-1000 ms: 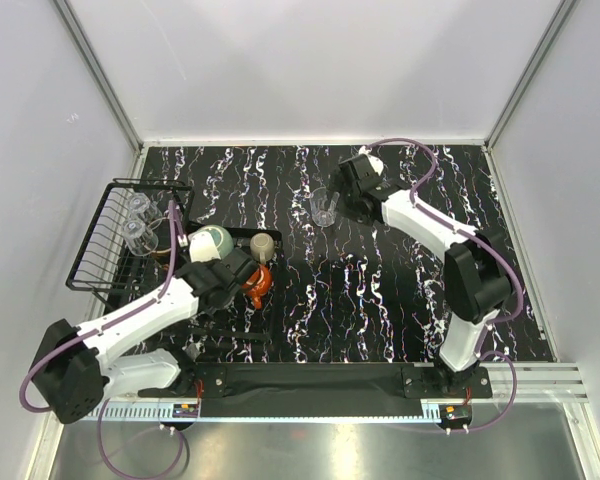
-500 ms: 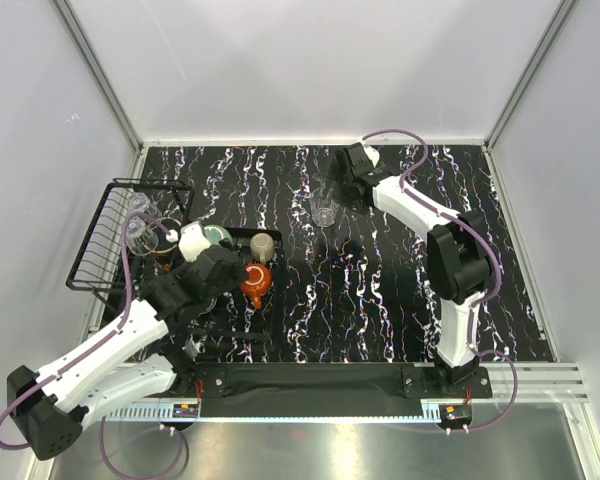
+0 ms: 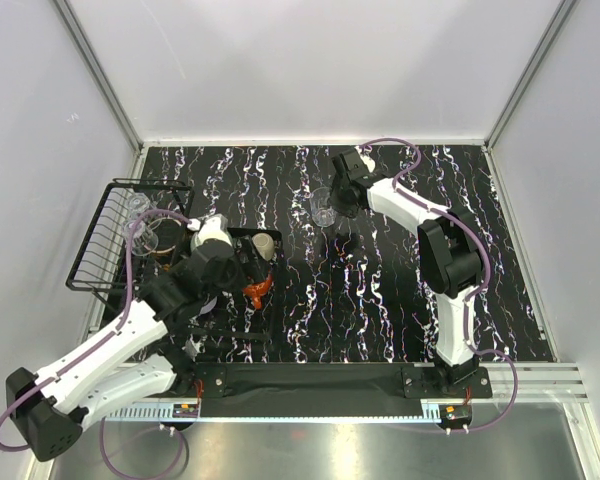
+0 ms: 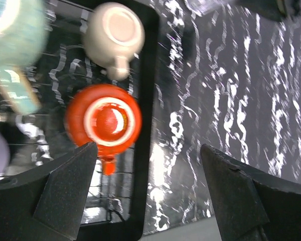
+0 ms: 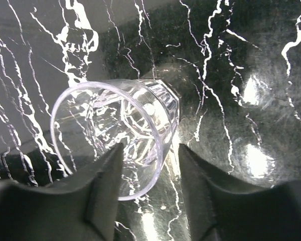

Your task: Load the cups into the dish rack

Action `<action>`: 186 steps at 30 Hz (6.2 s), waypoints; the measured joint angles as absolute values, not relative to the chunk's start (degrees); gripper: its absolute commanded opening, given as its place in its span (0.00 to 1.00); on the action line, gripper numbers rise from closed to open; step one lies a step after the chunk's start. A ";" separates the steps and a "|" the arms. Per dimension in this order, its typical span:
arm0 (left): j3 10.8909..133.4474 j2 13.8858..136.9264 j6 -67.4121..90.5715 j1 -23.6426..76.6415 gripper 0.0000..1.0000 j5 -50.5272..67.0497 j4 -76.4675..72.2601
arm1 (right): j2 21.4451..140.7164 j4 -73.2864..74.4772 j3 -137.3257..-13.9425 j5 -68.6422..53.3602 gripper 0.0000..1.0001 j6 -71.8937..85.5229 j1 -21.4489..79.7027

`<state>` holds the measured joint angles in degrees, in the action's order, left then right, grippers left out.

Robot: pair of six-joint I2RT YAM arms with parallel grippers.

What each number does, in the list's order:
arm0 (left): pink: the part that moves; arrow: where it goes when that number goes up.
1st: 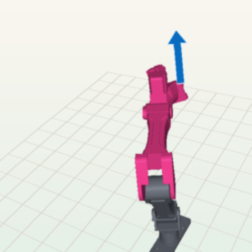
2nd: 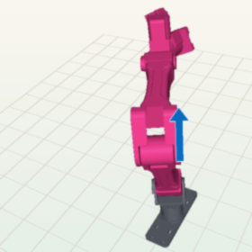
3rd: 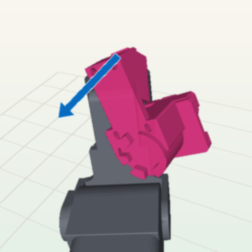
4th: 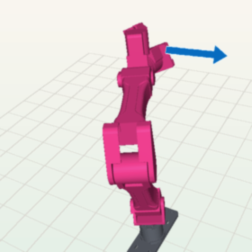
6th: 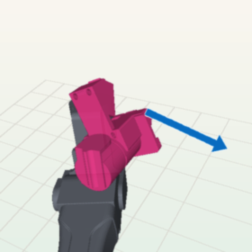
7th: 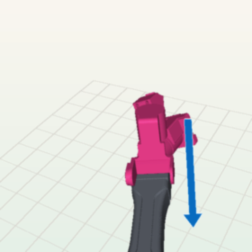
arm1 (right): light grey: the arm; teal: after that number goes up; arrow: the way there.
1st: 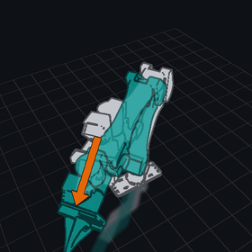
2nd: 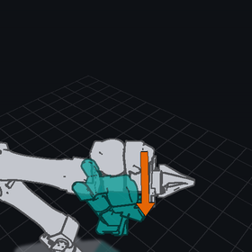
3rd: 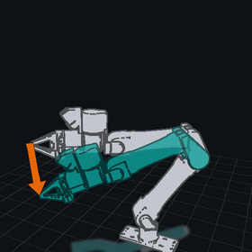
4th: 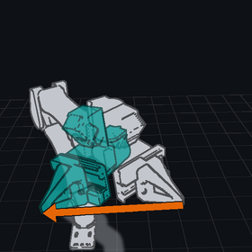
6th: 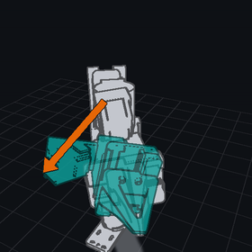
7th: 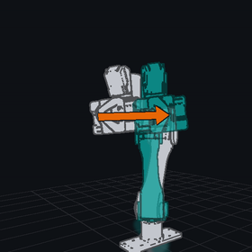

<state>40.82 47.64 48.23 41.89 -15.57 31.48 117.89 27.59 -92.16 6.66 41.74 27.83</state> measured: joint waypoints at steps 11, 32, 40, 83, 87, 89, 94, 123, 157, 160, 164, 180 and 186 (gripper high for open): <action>46.19 54.08 47.27 41.89 0.92 -9.19 31.05 | 117.89 25.04 -90.41 5.85 0.08 42.19 27.44; 47.11 49.45 57.28 42.00 0.99 8.78 17.98 | 67.22 -7.01 -40.75 -11.11 0.00 50.76 27.24; 41.41 49.82 68.64 44.84 0.99 15.86 -1.48 | 46.98 -18.57 -31.86 -14.74 0.00 54.35 27.27; 43.75 55.57 73.32 57.12 0.92 -6.20 -18.02 | 42.00 -39.44 -22.44 -15.59 0.00 58.94 32.91; 43.75 55.61 73.08 57.12 0.89 -6.59 -18.59 | 42.19 -40.36 -22.35 -15.62 0.00 58.94 32.95; 43.75 55.61 72.88 57.12 0.90 -6.70 -19.27 | 42.37 -41.30 -22.22 -15.66 0.00 58.96 32.97; 43.72 55.79 72.60 57.12 0.83 -6.96 -20.36 | 42.87 -42.68 -22.13 -15.77 0.00 58.96 32.97; 42.98 53.52 65.82 57.12 0.00 -8.23 -15.20 | 38.72 -28.82 -22.65 -11.64 0.91 56.36 33.43; 43.57 43.38 58.46 57.12 0.00 -37.95 59.27 | 30.30 15.11 -32.18 11.46 0.93 53.25 33.45; 42.65 44.88 59.31 57.12 0.00 -39.09 58.94 | 30.28 15.35 -32.18 11.46 0.93 53.23 33.45; 41.17 45.91 60.95 57.12 0.00 -40.62 58.65 | 30.41 15.49 -32.18 11.44 0.93 53.21 33.45; 38.44 49.52 65.56 57.12 0.14 -44.47 55.61 | 33.63 14.09 -32.08 10.90 0.93 53.21 33.45; 37.85 51.18 65.84 57.12 0.41 -44.93 54.74 | 34.17 12.69 -31.46 10.81 0.93 53.34 33.45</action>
<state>37.85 51.18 65.84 57.12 -44.93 54.74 34.17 12.69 -31.46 10.81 53.34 33.45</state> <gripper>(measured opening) 0.713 0.928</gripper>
